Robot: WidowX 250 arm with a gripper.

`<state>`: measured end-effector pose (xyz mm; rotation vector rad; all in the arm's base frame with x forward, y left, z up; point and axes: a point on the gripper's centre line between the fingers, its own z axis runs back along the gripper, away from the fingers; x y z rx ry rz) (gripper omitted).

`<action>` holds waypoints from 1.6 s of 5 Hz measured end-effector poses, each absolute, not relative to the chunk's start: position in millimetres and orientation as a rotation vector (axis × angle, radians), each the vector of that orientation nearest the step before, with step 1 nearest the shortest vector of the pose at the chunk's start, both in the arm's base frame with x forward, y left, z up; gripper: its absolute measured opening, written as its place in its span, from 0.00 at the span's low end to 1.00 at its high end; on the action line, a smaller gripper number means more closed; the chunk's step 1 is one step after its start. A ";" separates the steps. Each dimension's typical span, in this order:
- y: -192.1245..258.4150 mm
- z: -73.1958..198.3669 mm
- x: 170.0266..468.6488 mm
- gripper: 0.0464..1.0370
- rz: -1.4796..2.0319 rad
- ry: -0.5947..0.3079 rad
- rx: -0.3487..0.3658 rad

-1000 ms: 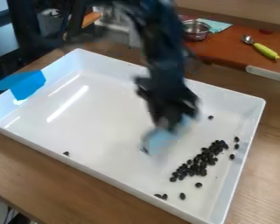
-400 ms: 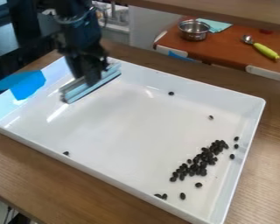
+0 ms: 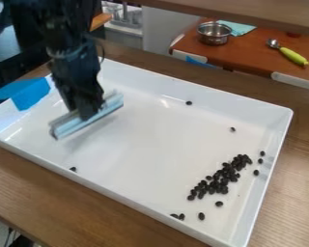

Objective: Sweep into pile

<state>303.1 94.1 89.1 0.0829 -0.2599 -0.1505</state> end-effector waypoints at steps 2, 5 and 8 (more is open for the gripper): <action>82.9 74.1 294.4 0.29 -0.165 -0.263 0.119; 56.4 71.2 276.9 0.29 -0.186 -0.257 0.110; 26.9 67.0 268.7 0.29 -0.210 -0.313 0.143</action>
